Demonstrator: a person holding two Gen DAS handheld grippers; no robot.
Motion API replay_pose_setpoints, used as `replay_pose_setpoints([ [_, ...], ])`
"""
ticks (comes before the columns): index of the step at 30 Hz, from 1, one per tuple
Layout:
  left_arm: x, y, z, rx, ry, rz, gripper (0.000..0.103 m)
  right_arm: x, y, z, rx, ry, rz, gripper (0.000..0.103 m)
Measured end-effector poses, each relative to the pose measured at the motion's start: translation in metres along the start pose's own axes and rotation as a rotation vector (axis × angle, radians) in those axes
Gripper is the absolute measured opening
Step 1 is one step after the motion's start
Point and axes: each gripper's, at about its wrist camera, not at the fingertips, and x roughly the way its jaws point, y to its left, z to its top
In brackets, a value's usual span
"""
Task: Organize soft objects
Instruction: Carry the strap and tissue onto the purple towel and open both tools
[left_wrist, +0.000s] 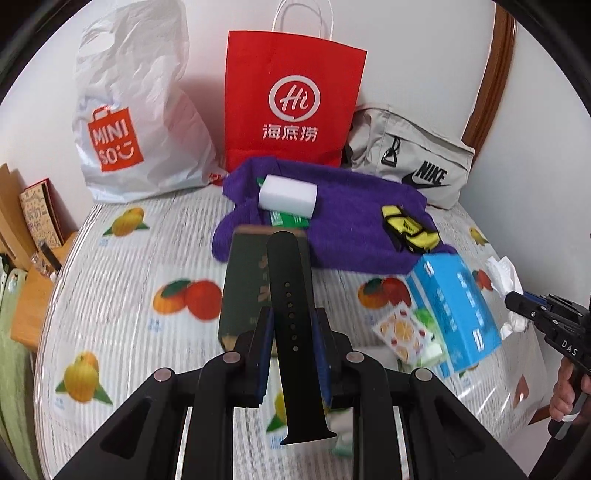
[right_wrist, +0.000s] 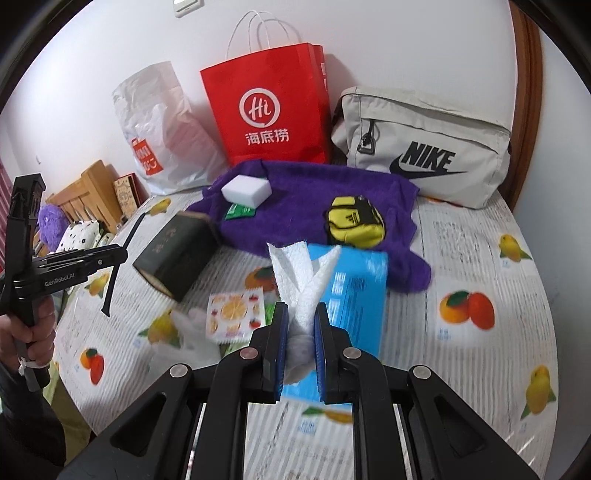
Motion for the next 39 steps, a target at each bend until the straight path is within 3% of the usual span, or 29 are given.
replay_pose_setpoints([
  [20, 0.069, -0.016, 0.087, 0.048, 0.007, -0.058, 0.020, 0.063, -0.035, 0.074, 0.002, 0.005, -0.022, 0.014],
  [39, 0.157, -0.055, 0.142, 0.131, 0.101, -0.131, 0.020, 0.145, -0.046, 0.119, -0.012, 0.069, 0.017, 0.014],
])
